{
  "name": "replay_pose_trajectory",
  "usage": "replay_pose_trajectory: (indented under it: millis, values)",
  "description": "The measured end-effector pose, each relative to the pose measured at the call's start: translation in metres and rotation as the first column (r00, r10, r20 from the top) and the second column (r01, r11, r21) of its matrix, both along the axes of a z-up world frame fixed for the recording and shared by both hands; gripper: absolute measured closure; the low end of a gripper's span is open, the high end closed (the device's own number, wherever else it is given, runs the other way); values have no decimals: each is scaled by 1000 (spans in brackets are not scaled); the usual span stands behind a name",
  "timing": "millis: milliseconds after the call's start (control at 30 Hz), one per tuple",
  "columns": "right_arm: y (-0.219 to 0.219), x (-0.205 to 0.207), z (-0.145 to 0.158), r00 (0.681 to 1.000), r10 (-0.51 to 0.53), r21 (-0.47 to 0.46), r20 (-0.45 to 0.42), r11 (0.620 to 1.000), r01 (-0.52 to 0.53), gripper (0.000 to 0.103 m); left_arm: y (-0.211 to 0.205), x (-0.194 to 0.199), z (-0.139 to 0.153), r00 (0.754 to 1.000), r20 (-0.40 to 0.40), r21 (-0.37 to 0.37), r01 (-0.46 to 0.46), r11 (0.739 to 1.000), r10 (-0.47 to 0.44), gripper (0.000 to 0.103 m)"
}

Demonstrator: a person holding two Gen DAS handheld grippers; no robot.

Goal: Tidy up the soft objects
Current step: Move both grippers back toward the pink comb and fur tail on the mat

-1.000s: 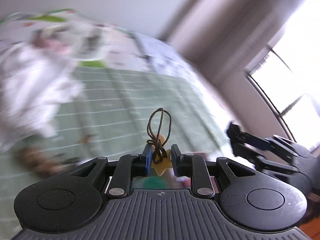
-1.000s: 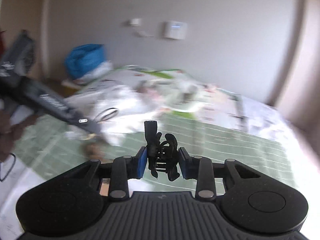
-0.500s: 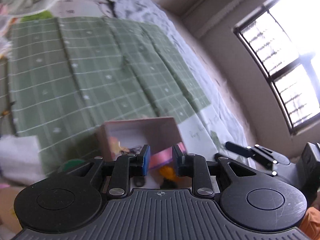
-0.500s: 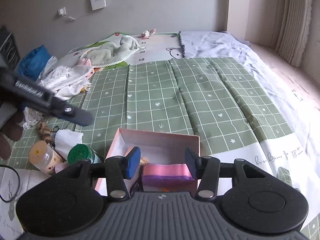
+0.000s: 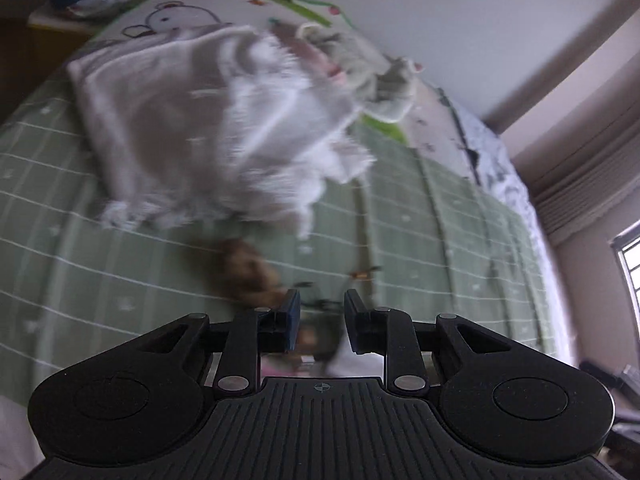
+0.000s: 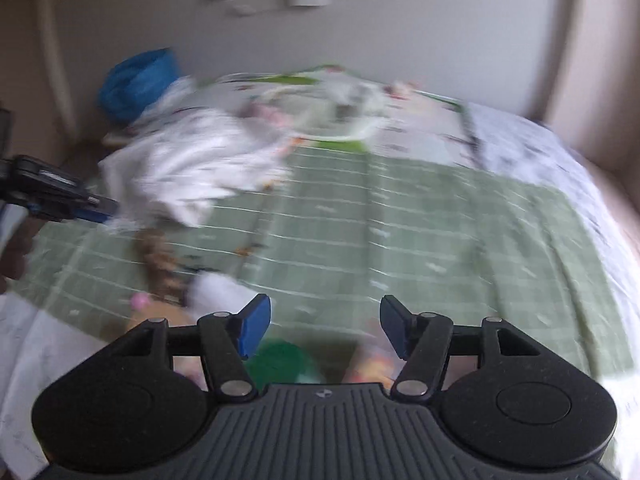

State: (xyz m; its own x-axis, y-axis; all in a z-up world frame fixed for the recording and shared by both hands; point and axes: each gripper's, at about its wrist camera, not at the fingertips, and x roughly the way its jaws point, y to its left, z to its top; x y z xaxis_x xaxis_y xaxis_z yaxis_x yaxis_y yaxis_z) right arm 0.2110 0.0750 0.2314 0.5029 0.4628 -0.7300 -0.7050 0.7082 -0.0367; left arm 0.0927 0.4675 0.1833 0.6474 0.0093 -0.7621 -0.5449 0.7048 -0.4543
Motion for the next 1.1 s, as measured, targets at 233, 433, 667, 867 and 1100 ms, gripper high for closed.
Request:
replay_pose_trajectory:
  millis: [233, 433, 667, 867, 1100]
  values:
    - [163, -21, -21, 967, 161, -20, -197, 986, -168, 36, 41, -28, -11, 997, -63, 13, -38, 999, 39, 76]
    - [273, -19, -97, 946, 125, -233, -298, 952, -199, 35, 54, -51, -16, 996, -71, -7, 51, 999, -52, 76]
    - [297, -12, -155, 908, 41, -415, -416, 880, -230, 45, 86, -85, -37, 995, -101, -100, -4, 995, -6, 76]
    - [302, -44, -169, 891, 205, -529, -405, 743, -411, 47, 108, -102, -48, 993, -95, -189, -85, 978, 68, 76]
    - [310, -66, -193, 899, 224, -598, -376, 682, -421, 94, 106, -98, -46, 993, -99, -161, -75, 984, 59, 76]
